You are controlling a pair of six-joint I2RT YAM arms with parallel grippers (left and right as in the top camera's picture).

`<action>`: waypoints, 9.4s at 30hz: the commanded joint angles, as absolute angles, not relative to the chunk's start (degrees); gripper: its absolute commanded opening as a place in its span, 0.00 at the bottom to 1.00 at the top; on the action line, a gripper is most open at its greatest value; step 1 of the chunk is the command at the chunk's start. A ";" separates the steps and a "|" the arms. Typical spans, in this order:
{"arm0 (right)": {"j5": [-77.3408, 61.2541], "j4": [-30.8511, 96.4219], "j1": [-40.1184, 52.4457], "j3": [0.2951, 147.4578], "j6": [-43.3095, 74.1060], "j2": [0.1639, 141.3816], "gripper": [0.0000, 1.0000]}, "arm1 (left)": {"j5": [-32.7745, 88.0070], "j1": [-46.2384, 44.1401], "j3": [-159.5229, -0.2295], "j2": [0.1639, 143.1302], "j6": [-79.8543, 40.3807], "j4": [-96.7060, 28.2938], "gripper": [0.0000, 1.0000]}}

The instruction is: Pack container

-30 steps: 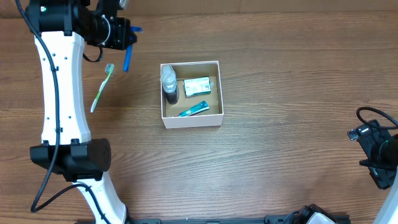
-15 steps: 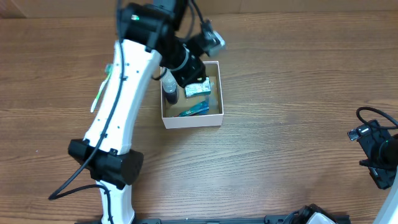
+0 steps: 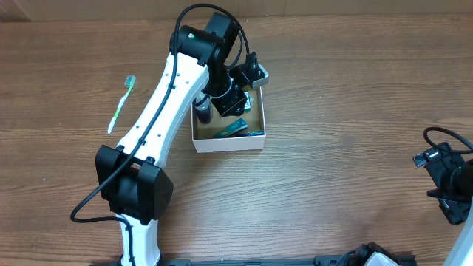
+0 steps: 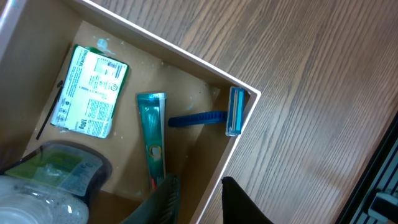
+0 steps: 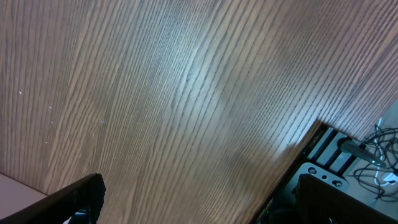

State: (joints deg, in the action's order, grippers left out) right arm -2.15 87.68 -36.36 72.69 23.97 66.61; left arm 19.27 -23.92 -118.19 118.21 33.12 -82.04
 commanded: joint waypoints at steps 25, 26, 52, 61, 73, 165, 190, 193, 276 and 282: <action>-2.04 87.46 -36.56 73.08 23.99 66.41 1.00 | 14.79 11.53 -137.21 122.23 7.16 -87.74 0.86; -2.04 87.46 -36.56 73.08 23.99 66.41 1.00 | 14.83 12.21 -136.57 123.72 7.25 -87.68 0.86; -2.07 87.46 -36.56 73.08 23.99 66.41 1.00 | 5.45 12.84 -132.20 143.15 14.17 -75.79 0.94; -2.04 87.46 -36.56 73.08 23.99 66.41 1.00 | 4.40 12.84 -125.47 143.15 14.15 -72.23 0.89; -2.07 87.46 -36.56 73.08 23.99 66.41 1.00 | 4.49 12.84 -120.20 143.15 10.26 -71.50 0.62; -2.04 87.46 -36.56 73.08 23.99 66.41 1.00 | 13.98 -26.76 -113.40 122.10 39.59 -83.70 0.37; -2.07 87.46 -36.56 73.08 23.99 66.41 1.00 | -3.42 -26.26 -135.79 81.71 -6.79 -96.79 1.00; -2.04 87.46 -36.56 73.08 23.99 66.41 1.00 | -10.50 -26.26 -125.34 71.02 -12.73 -96.36 1.00; -2.04 87.46 -36.56 73.08 23.99 66.41 1.00 | -5.56 2.87 -1.06 1.21 -3.16 -5.78 1.00; -2.04 87.46 -36.56 73.08 23.99 66.41 1.00 | -6.37 3.27 -1.06 0.16 -0.67 -5.76 1.00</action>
